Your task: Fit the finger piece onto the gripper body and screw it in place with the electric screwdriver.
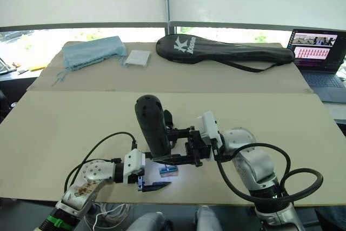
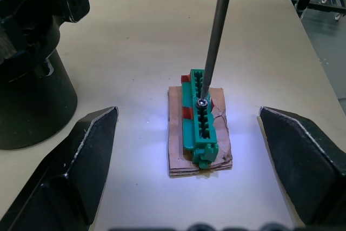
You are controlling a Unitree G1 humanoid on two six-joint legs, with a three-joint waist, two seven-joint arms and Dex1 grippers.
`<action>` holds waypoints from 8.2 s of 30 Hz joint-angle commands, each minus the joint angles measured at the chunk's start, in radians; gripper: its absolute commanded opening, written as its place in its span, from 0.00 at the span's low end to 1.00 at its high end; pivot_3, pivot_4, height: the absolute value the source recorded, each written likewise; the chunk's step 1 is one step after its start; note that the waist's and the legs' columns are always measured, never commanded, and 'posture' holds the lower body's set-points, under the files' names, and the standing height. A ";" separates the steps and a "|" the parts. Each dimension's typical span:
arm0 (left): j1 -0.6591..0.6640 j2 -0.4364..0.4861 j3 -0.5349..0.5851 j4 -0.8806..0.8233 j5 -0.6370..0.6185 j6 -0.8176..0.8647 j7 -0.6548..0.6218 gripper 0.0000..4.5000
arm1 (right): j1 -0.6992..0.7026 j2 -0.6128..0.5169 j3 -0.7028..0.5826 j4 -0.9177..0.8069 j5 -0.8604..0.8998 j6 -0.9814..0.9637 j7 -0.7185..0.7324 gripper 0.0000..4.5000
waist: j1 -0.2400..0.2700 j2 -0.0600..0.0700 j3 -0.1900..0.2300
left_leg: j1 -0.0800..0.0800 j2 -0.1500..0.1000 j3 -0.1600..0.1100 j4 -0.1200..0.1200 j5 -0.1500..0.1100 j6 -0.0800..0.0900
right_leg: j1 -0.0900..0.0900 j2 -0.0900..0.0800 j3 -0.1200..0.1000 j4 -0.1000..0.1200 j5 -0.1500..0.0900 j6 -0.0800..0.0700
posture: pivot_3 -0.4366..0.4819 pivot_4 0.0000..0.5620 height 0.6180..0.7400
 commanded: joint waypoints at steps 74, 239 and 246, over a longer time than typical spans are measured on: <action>0.011 -0.005 -0.024 0.064 0.038 -0.015 0.025 0.98 | -0.024 -0.015 0.030 -0.009 -0.049 -0.018 -0.003 0.42 | -0.001 0.001 -0.001 | 0.001 0.000 0.000 0.000 0.000 0.000 | 0.001 0.000 0.000 0.000 0.000 0.000 | 0.48 0.27 1.00; -0.172 -0.099 0.115 0.259 0.039 0.005 0.172 0.52 | -0.187 -0.222 -0.253 -0.224 0.378 0.292 -0.169 0.42 | -0.027 -0.002 0.006 | -0.008 0.002 -0.001 0.006 0.000 0.000 | -0.004 0.000 0.002 0.002 0.000 0.000 | 0.48 0.27 1.00; -0.177 -0.094 0.110 0.270 0.038 0.000 0.160 0.52 | -0.276 -0.192 -0.234 -0.195 0.407 0.322 -0.199 0.42 | -0.029 -0.002 0.006 | -0.007 0.002 -0.001 0.006 0.000 0.000 | -0.004 0.000 0.002 0.002 0.000 0.000 | 0.48 0.27 1.00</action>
